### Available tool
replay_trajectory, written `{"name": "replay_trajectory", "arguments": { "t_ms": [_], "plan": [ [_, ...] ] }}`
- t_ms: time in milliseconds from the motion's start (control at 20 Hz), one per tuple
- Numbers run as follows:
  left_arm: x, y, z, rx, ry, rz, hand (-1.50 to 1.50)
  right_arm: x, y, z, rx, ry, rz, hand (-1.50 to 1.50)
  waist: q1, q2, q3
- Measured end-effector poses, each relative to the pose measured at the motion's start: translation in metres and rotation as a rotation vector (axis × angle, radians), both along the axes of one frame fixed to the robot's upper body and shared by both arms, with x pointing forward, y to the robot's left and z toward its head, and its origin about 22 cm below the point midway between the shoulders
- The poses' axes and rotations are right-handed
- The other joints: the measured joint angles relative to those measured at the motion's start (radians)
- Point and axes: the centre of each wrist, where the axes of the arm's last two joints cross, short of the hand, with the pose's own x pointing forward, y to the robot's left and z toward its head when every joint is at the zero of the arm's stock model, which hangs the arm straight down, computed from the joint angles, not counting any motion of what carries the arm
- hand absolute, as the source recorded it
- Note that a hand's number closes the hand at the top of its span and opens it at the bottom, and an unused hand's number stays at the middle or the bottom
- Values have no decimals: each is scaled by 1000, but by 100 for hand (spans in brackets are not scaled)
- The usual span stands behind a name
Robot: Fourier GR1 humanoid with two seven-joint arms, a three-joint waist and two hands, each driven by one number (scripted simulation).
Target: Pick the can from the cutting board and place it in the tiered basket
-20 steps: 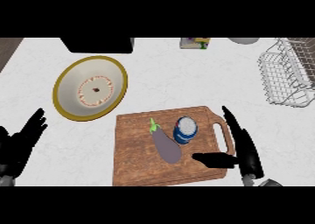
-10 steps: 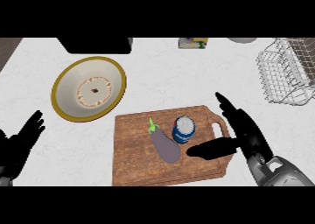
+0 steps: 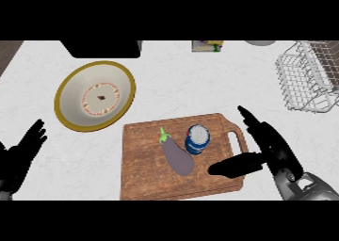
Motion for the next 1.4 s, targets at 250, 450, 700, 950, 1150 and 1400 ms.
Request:
{"name": "replay_trajectory", "arguments": {
  "t_ms": [250,450,700,950,1150,1400],
  "plan": [
    [-2,-5,-4,-10,3,-1,0,-7,-13,-6,31,37,-17,-150,0,0,0],
    [1,-9,-3,-7,10,-5,0,-7,-6,-17,58,53,-18,-150,1,1,0],
    [4,-4,-2,-6,5,-1,0,-12,-1,-34,61,60,-24,-150,1,1,0],
    [5,-3,4,-8,8,-2,0,-9,1,-47,66,52,-22,-150,2,1,1],
    [-5,-5,3,-7,3,-1,0,-5,10,-54,67,48,-17,-150,3,1,1],
    [-4,-5,1,-7,3,1,0,5,21,-56,64,40,-19,-150,3,1,1]
  ]
}}
